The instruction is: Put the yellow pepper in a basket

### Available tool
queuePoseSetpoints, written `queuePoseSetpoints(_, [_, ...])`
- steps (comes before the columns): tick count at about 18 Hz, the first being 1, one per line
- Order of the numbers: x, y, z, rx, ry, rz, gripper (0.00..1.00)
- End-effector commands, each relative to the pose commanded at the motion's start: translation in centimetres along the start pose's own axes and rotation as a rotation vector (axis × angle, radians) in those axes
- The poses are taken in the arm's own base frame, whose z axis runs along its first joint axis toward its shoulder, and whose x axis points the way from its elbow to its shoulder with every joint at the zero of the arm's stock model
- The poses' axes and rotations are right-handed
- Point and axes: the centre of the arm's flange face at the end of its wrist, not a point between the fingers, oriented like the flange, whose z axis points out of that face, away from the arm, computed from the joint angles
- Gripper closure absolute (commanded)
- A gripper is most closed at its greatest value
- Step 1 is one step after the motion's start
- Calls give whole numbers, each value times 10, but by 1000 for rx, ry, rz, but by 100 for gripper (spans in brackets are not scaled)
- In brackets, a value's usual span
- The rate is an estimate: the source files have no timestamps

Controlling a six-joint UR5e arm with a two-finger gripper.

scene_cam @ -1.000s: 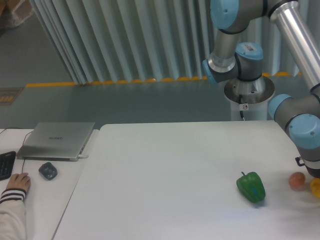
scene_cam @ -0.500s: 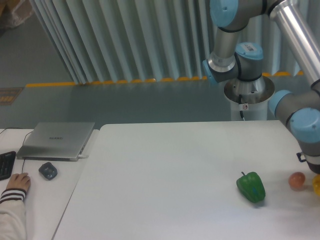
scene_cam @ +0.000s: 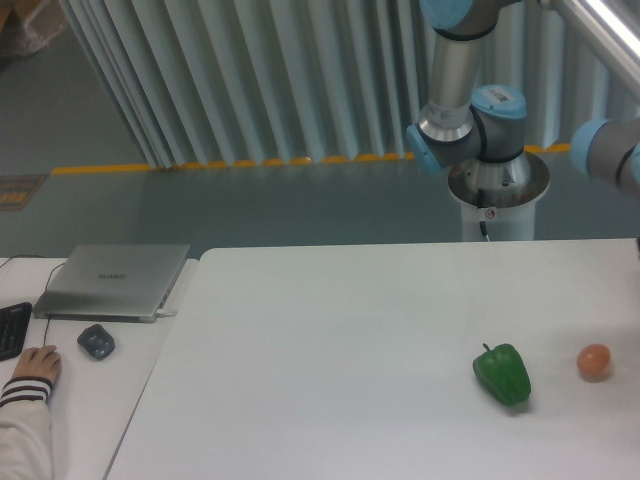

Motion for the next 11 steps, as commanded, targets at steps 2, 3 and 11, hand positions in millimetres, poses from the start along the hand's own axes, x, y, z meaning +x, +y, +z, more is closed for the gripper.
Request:
queuePoseSetpoints(2, [-10,17,6,17,-11,-24,70])
queuePoseSetpoints(3, [-16,25,13,18,-13,-33,70])
queuePoseSetpoints(11, [-19,129,59,63,-16,61,70])
